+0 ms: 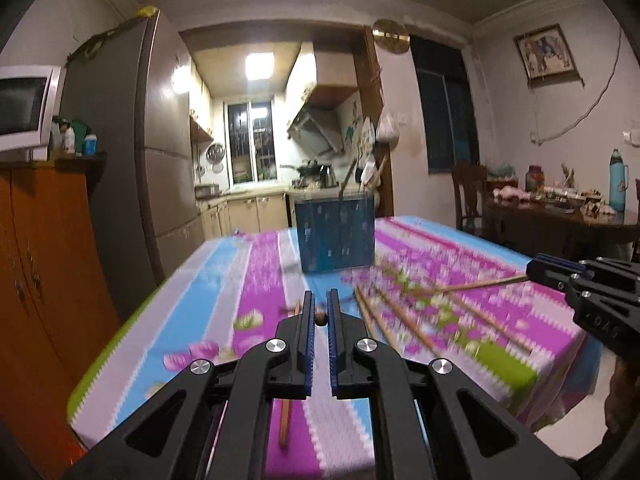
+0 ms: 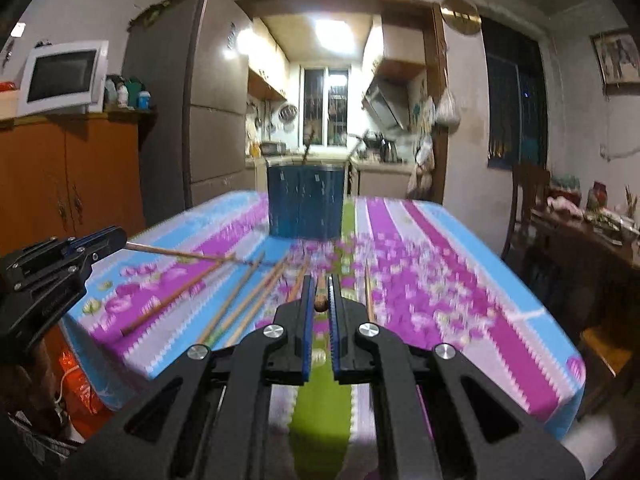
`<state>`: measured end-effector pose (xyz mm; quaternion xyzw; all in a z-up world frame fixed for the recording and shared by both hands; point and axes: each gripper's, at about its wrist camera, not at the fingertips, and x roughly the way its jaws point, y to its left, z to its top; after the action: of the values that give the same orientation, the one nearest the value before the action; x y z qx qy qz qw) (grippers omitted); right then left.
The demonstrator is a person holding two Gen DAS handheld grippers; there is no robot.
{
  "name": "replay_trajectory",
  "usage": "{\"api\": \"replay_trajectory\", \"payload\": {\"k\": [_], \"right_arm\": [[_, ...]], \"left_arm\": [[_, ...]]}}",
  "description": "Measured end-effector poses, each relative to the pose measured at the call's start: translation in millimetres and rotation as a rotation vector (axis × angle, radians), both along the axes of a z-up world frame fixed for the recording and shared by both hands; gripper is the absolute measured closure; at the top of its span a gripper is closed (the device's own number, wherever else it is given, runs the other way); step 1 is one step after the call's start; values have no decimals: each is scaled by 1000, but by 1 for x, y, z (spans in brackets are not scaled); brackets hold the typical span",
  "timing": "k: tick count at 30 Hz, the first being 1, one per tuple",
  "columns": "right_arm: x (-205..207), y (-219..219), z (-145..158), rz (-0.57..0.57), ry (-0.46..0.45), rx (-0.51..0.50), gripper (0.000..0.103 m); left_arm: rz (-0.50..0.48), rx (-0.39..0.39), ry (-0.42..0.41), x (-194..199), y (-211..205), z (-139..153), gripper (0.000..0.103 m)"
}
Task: Organize utensils
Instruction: 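Close the right tool on a chopstick while the left tool grasps another, then lift the chopsticks and carry both tools over the blue holder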
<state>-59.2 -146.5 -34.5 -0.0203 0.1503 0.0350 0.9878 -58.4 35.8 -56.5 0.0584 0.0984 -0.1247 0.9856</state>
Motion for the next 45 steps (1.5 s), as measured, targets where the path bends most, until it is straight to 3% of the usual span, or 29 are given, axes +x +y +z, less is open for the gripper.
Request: {"api": "replay_trajectory", "payload": {"k": [8, 16, 26, 39, 45], "right_arm": [[13, -11, 45, 67, -58, 25, 98], [33, -27, 77, 95, -52, 54, 98], [53, -42, 98, 156, 5, 127, 98], [71, -43, 106, 188, 18, 131, 98], [74, -43, 121, 190, -18, 124, 98]], "left_arm": [[-83, -109, 14, 16, 13, 60, 96], [-125, -111, 29, 35, 15, 103, 96], [-164, -170, 98, 56, 22, 120, 96], [-148, -180, 90, 73, 27, 129, 96], [-134, -194, 78, 87, 32, 137, 96]]}}
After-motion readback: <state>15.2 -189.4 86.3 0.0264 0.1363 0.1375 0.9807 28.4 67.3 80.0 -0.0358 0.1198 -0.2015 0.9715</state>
